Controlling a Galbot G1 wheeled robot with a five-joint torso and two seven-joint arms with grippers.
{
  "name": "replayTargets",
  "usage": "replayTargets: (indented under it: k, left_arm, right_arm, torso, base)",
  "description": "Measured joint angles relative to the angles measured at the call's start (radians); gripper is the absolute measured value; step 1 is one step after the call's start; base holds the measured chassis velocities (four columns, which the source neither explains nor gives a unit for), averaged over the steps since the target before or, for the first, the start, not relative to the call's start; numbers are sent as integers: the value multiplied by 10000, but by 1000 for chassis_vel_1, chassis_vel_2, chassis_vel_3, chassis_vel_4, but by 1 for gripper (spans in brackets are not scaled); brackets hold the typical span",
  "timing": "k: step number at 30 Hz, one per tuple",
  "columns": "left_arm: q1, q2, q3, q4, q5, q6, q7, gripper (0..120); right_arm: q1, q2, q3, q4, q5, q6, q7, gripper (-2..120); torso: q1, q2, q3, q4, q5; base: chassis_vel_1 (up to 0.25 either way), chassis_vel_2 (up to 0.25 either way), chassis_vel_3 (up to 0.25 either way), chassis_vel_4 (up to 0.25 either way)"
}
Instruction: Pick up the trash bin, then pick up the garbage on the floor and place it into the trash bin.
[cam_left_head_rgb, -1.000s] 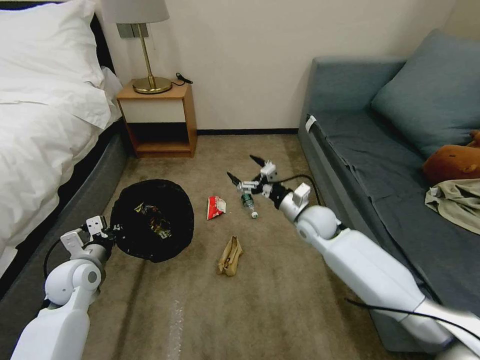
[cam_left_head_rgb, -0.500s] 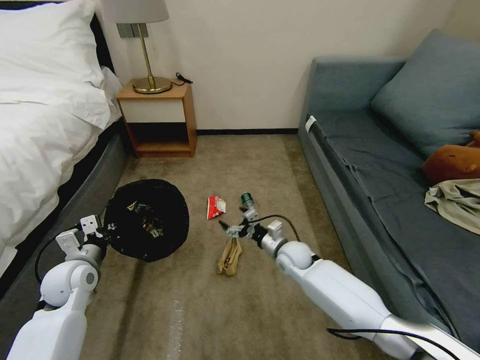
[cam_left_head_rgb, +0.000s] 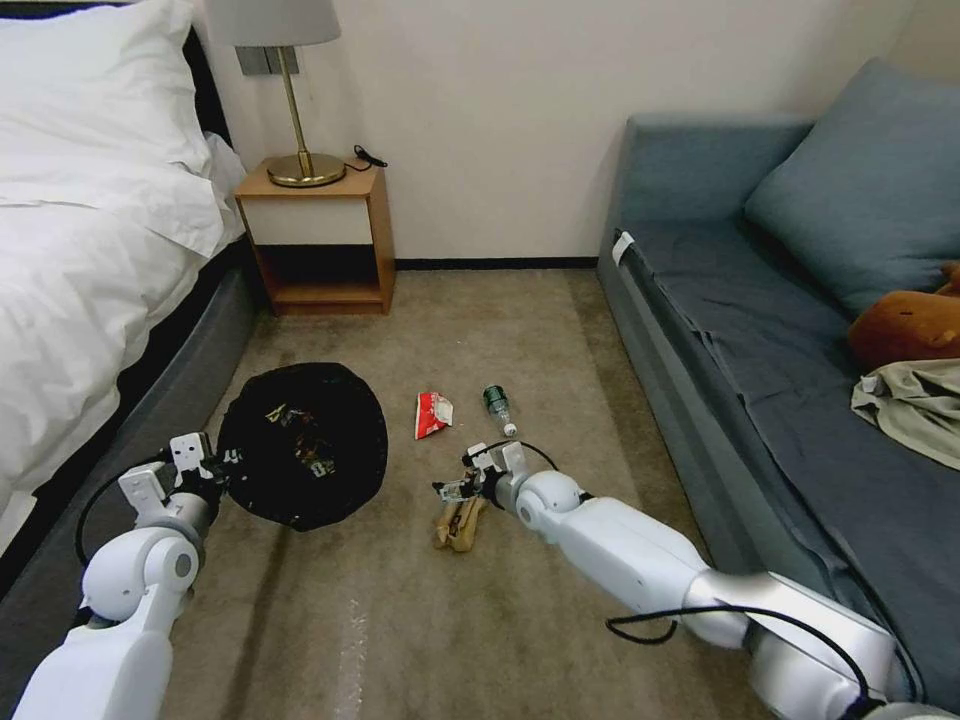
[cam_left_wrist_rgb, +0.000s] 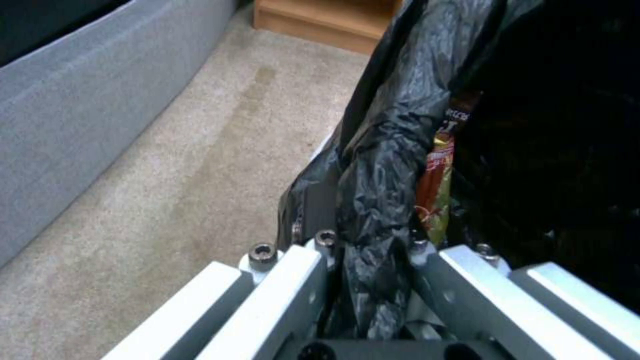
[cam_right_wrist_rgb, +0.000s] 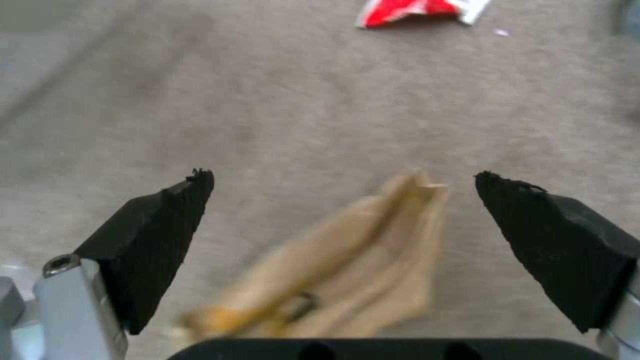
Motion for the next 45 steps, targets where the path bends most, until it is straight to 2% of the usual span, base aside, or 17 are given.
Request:
replayTargets:
  k: [5, 10, 12, 13, 16, 27, 41, 43, 44, 45]
  left_arm:
    - [-135, -2, 38, 64, 8, -28, 4, 0]
    - [-187, 1, -4, 83, 16, -27, 0, 0]
    - [-193, 22, -30, 109, 10, -28, 9, 0]
    - [-193, 22, -30, 109, 10, -28, 9, 0]
    - [-168, 26, -96, 133, 1, -27, 65, 0]
    - [-218, -59, -101, 313, 30, -41, 276, 0]
    - [-34, -56, -227, 329, 66, -136, 415, 0]
    - [59, -39, -314, 329, 66, -201, 469, 0]
    - [59, -39, -314, 329, 66, -201, 469, 0]
    - [79, -41, -315, 329, 67, -216, 481, 0]
  right_arm:
    - [205, 273, 518, -1157, -184, -116, -444, 100]
    - [321, 753, 866, -1960, -100, -346, -478, 100]
    - [515, 1355, 1134, -2868, -332, -368, -675, 100]
    - [515, 1355, 1134, -2868, -332, -368, -675, 100]
    - [620, 1979, 1570, -3690, -1054, -288, -906, 100]
    - [85, 1910, 1746, -3552, -1604, -250, -872, 100]
    - [-168, 2442, 1995, -3925, -1990, 186, -714, 100]
    - [-175, 2463, 2133, -4035, -2325, 291, -697, 89]
    - [-175, 2463, 2133, -4035, -2325, 291, -697, 89]
    - [-180, 2463, 2160, -4053, -2396, 327, -700, 84]
  torso:
    - [0, 0, 0, -8, 0]
    - [0, 0, 0, -3, 0]
    - [0, 0, 0, -3, 0]
    - [0, 0, 0, -3, 0]
    - [0, 0, 0, 1, 1]
    - [0, 0, 0, -7, 0]
    - [0, 0, -1, 0, 0]
    - [0, 0, -1, -3, 1]
    - [0, 0, -1, -3, 1]
    - [-1, 0, -1, -3, 0]
  base:
    - [0, 0, 0, 0]
    - [0, 0, 0, 0]
    - [0, 0, 0, 0]
    - [0, 0, 0, 0]
    - [0, 0, 0, 0]
    - [0, 0, 0, 0]
    - [0, 0, 0, 0]
    - [0, 0, 0, 0]
    - [0, 0, 0, 0]
    - [0, 0, 0, 0]
